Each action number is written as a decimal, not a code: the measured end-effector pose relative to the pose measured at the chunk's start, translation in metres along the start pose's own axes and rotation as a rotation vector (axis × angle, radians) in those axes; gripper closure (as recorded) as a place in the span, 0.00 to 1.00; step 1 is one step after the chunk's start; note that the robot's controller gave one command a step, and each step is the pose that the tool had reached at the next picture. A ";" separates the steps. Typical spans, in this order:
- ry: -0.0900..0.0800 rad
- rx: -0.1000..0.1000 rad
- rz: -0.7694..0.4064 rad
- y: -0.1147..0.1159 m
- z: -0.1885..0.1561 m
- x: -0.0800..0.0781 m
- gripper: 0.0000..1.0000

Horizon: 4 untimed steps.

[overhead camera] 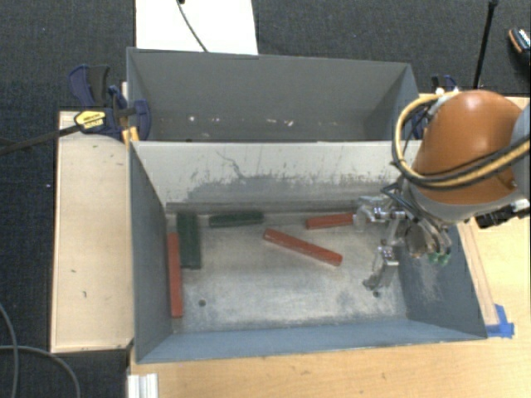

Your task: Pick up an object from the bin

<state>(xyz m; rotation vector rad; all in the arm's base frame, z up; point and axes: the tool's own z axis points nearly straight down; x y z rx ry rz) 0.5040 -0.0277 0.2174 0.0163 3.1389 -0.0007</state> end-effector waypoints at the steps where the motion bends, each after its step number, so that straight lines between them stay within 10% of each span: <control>1: 0.004 -0.002 -0.220 0.038 0.056 0.001 0.00; 2: 0.001 -0.002 -0.149 0.055 0.151 -0.058 0.00; 3: -0.002 -0.002 -0.149 0.054 0.147 -0.058 1.00; 4: -0.008 -0.001 -0.236 0.079 -0.004 -0.052 1.00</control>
Offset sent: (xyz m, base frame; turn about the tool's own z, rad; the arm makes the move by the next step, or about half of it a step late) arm -0.0002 0.0372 -0.0554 -0.2193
